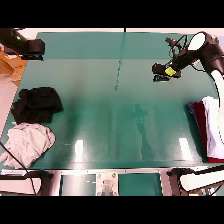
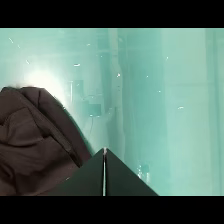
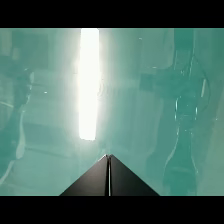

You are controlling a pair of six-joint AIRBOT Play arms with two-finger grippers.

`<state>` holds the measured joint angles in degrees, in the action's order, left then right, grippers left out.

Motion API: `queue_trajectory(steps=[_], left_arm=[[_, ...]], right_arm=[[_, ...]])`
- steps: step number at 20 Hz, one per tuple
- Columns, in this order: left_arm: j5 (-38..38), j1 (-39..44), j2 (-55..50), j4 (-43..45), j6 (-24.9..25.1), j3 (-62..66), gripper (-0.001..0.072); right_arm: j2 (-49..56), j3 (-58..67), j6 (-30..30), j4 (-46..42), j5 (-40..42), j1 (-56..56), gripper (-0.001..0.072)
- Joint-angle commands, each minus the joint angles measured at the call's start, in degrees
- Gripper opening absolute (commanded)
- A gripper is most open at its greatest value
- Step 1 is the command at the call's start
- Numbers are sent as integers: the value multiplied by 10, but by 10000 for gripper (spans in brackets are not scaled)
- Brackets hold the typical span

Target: Fold the shirts.

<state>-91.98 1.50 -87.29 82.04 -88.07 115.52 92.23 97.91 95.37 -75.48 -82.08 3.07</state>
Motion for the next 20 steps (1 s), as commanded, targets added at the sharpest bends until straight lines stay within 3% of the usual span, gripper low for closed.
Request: queue_trajectory(steps=[1,14,18,20], left_arm=[[0,0,0,0,0,0,26],[3,0,0,0,0,0,25],[59,0,0,-2,-1,0,26],[53,0,0,-13,-34,0,26]], right_arm=[[0,0,0,0,0,0,20],[0,0,0,0,0,0,20],[0,0,0,0,0,0,20],[0,0,0,0,0,0,20]])
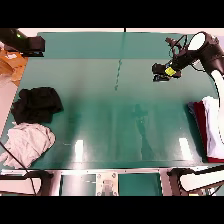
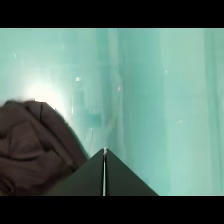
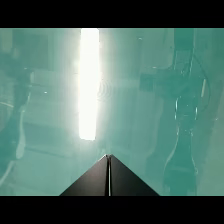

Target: Fold the shirts.

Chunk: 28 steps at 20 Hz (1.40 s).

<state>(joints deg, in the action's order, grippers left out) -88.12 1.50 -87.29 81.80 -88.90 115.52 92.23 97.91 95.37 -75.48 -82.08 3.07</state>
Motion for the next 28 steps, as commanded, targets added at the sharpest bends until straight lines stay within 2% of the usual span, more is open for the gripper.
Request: queue_trajectory(steps=[1,5,6,7,8,11,15,18,20,22,24,25,26,27,28], left_arm=[[18,0,0,-14,-25,0,26],[64,0,0,-9,-27,0,28],[49,0,-2,11,-26,0,216],[18,0,-6,54,-28,-2,658],[-5,0,-7,113,-38,-18,685],[-19,0,-7,218,-38,-117,685],[59,-10,-7,276,-56,-294,685],[112,-64,-7,301,-73,-401,685],[158,-111,-9,296,-88,-434,685],[212,-147,-15,255,-85,-449,683],[247,-162,-34,181,-54,-450,677],[252,-162,-46,148,-32,-450,527],[250,-161,-57,104,8,-450,201],[244,-161,-64,62,36,-450,25],[240,-161,-64,24,45,-444,25]], right_arm=[[0,0,0,0,0,0,20],[0,0,0,0,1,0,20],[0,0,0,0,2,0,20],[0,0,0,0,2,0,20],[0,-1,0,0,12,0,20],[0,-1,0,0,21,0,20],[0,-7,0,0,21,2,20],[1,-14,0,0,21,1,20],[1,-21,0,0,21,1,20],[1,-24,0,0,21,1,20],[1,-24,0,0,21,1,20],[1,-24,0,0,21,1,20],[0,-24,0,0,21,1,20],[0,-24,0,0,21,1,20],[0,-24,-1,0,21,0,20]])
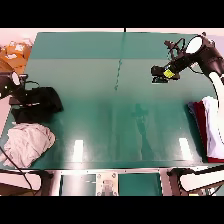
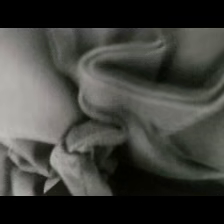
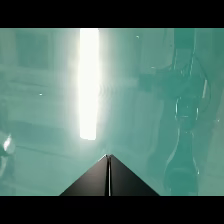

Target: Fold the shirts.

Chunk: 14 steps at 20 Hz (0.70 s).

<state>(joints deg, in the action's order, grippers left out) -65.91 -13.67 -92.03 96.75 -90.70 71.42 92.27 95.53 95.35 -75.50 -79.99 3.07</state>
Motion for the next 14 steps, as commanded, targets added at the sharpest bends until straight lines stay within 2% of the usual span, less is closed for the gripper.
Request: queue_trajectory(steps=[1,3,5,9,14], left_arm=[[5,-9,-14,-155,74,15,24],[-25,-3,13,-195,83,85,23],[-51,31,60,-197,83,179,22],[-73,164,141,-240,74,347,23],[-62,339,126,-300,66,383,23]], right_arm=[[0,1,-6,-2,0,0,20],[-1,13,-14,-5,-6,-5,19],[-4,34,-14,-6,-25,-16,20],[-38,56,-15,-6,-41,-49,20],[-95,56,-15,-6,-52,-104,20]])
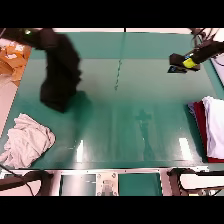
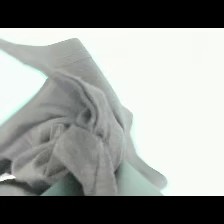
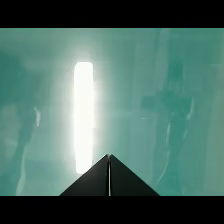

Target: Fold the shirts.

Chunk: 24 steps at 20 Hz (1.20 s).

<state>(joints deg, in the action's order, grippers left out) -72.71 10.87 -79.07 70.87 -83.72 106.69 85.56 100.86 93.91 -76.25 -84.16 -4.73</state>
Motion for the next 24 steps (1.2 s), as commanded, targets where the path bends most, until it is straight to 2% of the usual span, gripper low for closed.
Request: queue_trajectory(steps=[1,3,4,5,6,7,8,12,15,16,19,21,24], left_arm=[[13,133,-23,-41,-5,30,23],[20,200,-73,-51,-5,30,26],[26,224,-102,-61,-9,30,58],[35,244,-130,-67,-16,30,549],[37,252,-150,-69,-36,30,706],[30,248,-159,-73,-37,30,713],[16,235,-159,-72,-37,33,712],[-108,89,-155,-71,-44,91,712],[-182,-30,-155,-70,-54,37,713],[-188,-56,-155,-69,-52,-1,713],[-154,-107,-155,-68,-38,-150,713],[-83,-124,-155,-70,-33,-234,713],[42,-126,-156,-87,-32,-301,712]], right_arm=[[-38,3,0,2,-11,-32,20],[-50,3,0,2,-15,-36,20],[-52,3,0,2,-23,-36,21],[-51,2,5,2,-34,-36,71],[-51,0,8,2,-41,-36,289],[-51,-3,8,2,-50,-36,506],[-51,-7,8,2,-58,-36,526],[-52,-77,-1,6,-59,-30,526],[-52,-206,-13,17,-48,-13,400],[-52,-256,-19,19,-21,-5,397],[-52,-372,-34,28,71,7,396],[-52,-404,-36,27,102,7,396],[-52,-388,-42,28,112,7,396]])
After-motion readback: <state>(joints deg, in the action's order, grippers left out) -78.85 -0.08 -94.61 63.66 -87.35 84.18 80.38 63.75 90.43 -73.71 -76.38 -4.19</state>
